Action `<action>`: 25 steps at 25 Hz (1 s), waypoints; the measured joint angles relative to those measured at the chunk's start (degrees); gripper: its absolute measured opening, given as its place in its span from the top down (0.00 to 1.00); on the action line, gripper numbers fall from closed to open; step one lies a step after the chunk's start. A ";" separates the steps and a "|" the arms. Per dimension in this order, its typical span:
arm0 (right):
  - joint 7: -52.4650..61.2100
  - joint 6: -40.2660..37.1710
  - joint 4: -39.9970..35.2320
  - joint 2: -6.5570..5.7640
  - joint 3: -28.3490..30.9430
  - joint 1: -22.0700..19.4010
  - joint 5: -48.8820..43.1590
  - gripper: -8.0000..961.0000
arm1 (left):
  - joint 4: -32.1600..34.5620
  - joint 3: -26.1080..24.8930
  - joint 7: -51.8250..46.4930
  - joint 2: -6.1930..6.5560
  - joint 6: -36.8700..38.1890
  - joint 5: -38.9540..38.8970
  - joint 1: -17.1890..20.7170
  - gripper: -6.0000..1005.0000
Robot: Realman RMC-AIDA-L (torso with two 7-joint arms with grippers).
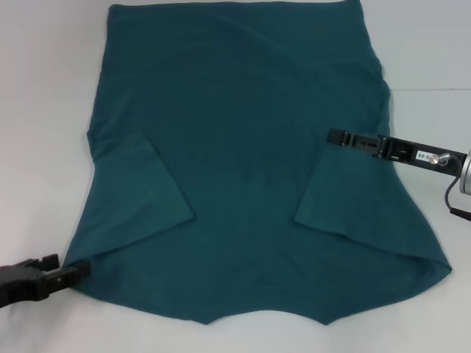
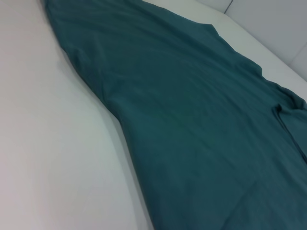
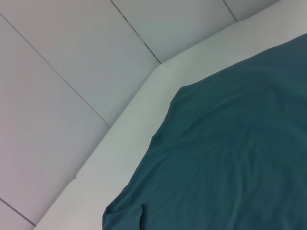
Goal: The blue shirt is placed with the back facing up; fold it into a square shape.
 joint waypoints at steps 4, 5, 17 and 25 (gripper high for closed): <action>0.04 -0.15 -0.01 0.00 0.07 0.02 0.06 0.06 | 0.00 0.27 0.00 0.01 0.18 0.13 -0.11 0.18; 0.04 -0.15 -0.02 0.00 0.07 0.02 0.06 0.06 | -0.02 0.46 0.00 0.01 0.19 0.14 -0.13 0.18; 0.07 -0.18 -0.02 0.00 0.27 0.03 0.25 0.06 | -0.40 3.24 -0.09 -0.03 2.92 1.28 -1.70 0.18; 0.05 -0.17 -0.02 0.00 0.37 0.03 0.54 0.06 | -0.66 4.12 -0.12 -0.11 3.35 1.30 -2.73 0.18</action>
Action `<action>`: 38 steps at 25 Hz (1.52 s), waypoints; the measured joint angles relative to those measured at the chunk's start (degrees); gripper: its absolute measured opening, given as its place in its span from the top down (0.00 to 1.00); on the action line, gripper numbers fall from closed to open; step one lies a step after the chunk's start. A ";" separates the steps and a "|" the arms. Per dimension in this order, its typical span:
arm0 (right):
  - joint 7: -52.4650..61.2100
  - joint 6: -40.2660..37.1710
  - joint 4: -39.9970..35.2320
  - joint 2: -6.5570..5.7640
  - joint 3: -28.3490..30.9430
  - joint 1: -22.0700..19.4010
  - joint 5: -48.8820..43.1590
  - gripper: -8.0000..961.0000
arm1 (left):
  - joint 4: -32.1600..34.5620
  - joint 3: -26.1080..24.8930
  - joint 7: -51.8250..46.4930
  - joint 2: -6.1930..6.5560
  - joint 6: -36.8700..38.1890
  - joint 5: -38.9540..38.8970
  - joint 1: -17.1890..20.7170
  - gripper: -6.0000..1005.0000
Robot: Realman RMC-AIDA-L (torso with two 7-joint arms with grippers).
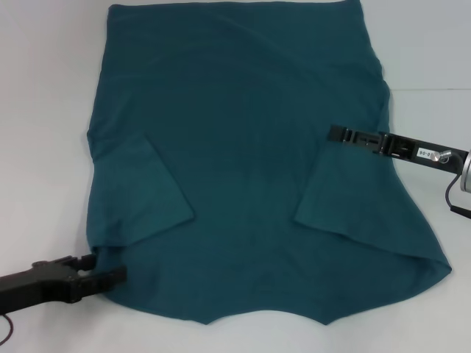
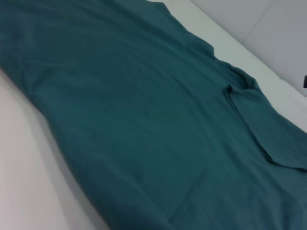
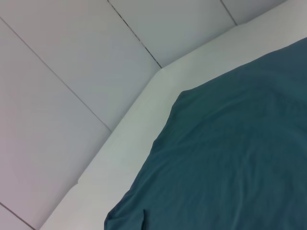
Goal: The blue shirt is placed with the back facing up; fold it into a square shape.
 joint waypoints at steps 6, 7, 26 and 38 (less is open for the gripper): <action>-0.02 0.14 0.00 0.00 0.00 -0.06 0.30 0.06 | -0.61 1.26 -0.29 -0.05 0.04 0.00 -1.19 0.18; -0.02 0.16 0.00 0.00 -0.01 -0.08 0.33 0.06 | -0.63 1.35 -0.39 -0.05 0.06 0.00 -1.35 0.18; -0.42 -0.10 -0.12 -0.07 1.40 -0.70 0.48 0.06 | -0.37 1.95 -2.09 0.07 -2.99 0.05 -2.61 0.59; 0.33 -0.55 -0.08 -0.82 0.37 -1.25 -0.37 0.06 | 0.81 1.84 -3.67 0.28 -2.30 1.41 -2.85 0.97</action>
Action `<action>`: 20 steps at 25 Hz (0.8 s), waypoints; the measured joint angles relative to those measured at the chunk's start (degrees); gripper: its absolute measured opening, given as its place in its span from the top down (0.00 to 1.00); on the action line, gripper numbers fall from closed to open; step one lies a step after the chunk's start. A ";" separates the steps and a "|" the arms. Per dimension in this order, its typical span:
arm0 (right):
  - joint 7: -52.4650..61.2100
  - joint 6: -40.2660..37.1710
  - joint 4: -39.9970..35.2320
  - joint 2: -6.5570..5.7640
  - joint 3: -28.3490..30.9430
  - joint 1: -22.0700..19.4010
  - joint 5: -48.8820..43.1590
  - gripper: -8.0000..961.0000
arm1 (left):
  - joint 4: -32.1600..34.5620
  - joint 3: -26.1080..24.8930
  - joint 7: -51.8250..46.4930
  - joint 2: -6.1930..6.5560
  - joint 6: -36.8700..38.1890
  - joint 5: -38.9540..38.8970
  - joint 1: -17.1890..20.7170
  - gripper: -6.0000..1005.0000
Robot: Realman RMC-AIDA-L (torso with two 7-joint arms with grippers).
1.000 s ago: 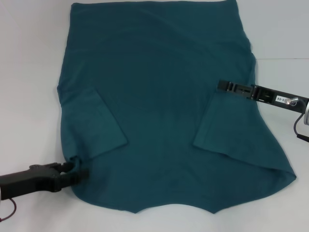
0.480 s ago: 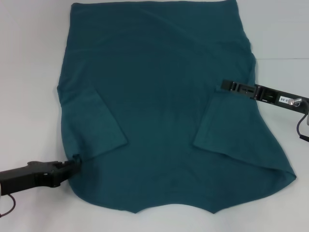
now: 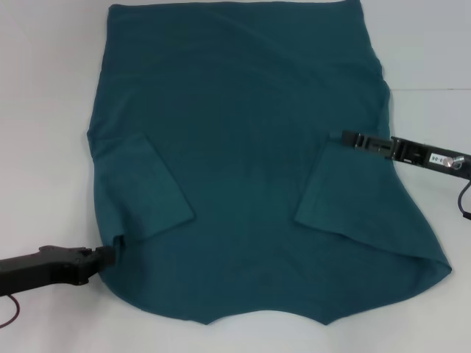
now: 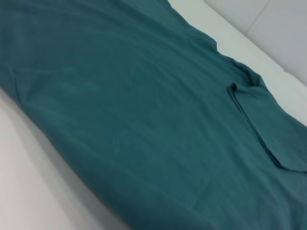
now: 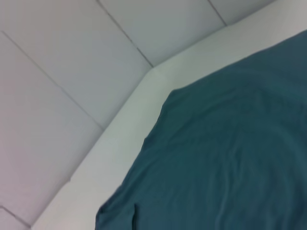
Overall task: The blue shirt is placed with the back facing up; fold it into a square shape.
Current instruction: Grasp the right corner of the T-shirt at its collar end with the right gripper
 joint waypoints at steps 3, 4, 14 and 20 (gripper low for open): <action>1.93 -1.55 -0.41 -0.75 -0.62 -0.42 -2.47 0.06 | 0.54 -0.22 -0.43 0.06 0.46 -0.19 0.02 0.97; 3.22 -1.90 -0.59 -1.10 -0.63 -0.54 -3.87 0.06 | 0.70 -0.27 -0.61 0.07 0.69 -0.32 0.01 0.97; 14.49 -7.45 -2.95 -4.95 -0.53 -4.16 -12.01 0.06 | 0.76 -0.55 -1.63 0.20 0.75 -1.17 -0.58 0.97; 17.14 -11.19 -6.37 -5.73 0.25 -8.08 -13.46 0.06 | 0.41 -0.55 -1.72 0.00 0.31 -2.42 -0.75 0.97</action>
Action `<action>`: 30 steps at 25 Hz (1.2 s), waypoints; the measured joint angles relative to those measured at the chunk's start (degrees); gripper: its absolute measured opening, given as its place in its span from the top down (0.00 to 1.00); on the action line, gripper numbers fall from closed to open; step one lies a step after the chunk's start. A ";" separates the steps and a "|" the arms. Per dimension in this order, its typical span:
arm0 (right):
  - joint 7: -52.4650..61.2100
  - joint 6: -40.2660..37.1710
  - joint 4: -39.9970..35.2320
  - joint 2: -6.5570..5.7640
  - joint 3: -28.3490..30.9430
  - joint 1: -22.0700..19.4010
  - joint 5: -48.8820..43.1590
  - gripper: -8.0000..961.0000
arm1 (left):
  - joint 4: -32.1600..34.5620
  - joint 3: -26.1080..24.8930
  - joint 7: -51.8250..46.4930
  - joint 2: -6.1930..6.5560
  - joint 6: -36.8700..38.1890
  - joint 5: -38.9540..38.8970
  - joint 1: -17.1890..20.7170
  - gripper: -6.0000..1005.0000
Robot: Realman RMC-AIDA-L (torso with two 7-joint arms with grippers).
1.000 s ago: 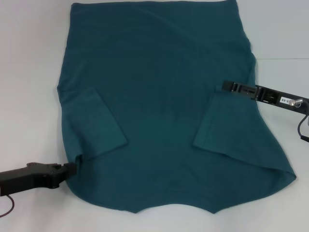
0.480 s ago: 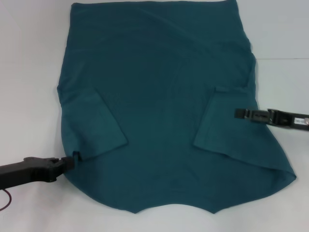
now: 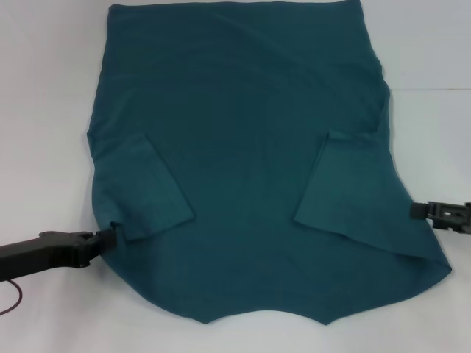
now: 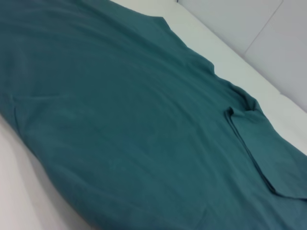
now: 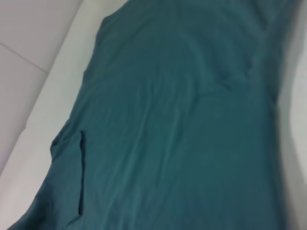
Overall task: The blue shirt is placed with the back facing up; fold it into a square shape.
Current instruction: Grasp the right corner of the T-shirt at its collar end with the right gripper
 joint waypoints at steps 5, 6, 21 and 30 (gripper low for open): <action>0.06 -1.17 -0.05 -0.62 0.08 -2.29 -0.04 0.06 | -0.16 0.00 0.00 -0.21 -0.03 -0.17 -0.07 0.97; 0.07 -1.23 0.02 -0.66 0.07 -2.61 -0.15 0.06 | -0.18 0.00 0.00 -0.21 -0.04 -0.19 -0.09 0.97; -0.31 -1.06 1.11 -0.10 -0.47 -3.50 -1.27 0.07 | -0.27 0.27 0.02 -0.25 -0.02 -0.32 -0.61 0.97; -0.26 -1.04 1.64 -0.14 -0.51 -3.15 -1.93 0.10 | -0.27 0.36 0.11 -0.16 -0.06 -0.32 -0.86 0.97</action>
